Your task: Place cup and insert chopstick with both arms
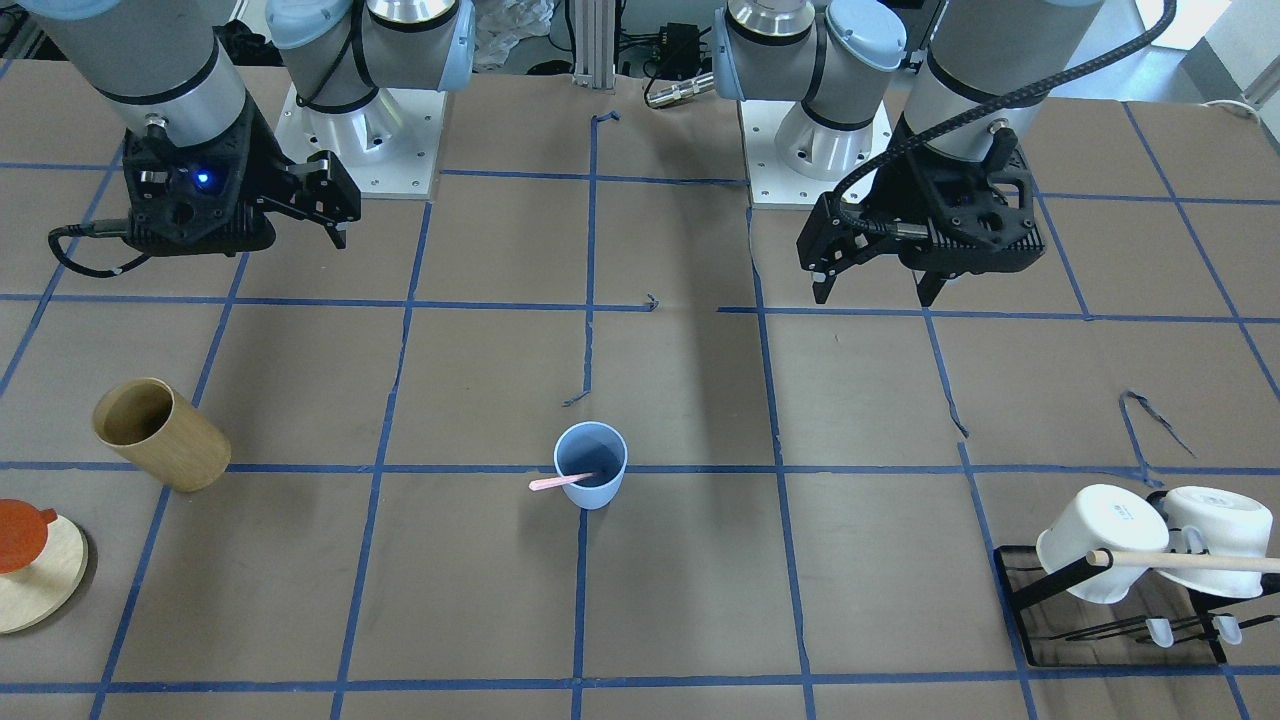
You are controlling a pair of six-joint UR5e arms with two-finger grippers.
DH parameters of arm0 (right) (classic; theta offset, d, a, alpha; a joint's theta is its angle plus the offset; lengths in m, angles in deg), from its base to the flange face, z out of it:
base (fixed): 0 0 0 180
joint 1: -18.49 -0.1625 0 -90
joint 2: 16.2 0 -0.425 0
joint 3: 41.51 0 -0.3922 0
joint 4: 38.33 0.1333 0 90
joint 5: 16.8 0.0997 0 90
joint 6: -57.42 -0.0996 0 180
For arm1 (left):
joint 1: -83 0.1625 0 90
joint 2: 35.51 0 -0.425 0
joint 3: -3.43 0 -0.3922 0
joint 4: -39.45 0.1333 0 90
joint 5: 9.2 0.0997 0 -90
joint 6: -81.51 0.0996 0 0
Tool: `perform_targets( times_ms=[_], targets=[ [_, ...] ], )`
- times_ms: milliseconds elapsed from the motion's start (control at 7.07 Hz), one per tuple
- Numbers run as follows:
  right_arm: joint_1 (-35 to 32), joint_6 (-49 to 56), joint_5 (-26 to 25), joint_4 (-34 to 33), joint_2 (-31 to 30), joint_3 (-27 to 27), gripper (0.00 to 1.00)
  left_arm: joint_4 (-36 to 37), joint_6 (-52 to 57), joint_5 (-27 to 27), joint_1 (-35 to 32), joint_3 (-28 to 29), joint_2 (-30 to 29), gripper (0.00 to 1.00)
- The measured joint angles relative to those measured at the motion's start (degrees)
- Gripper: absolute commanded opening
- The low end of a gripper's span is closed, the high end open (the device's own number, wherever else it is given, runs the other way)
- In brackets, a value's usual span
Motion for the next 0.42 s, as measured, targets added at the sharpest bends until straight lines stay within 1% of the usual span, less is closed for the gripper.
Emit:
perform_targets(
  times_ms=[425],
  targets=[
    [-0.1, -0.3, 0.3, -0.1, 0.0, -0.1, 1.00, 0.0, 0.1, 0.0, 0.0, 0.0, 0.0, 1.00]
  ],
)
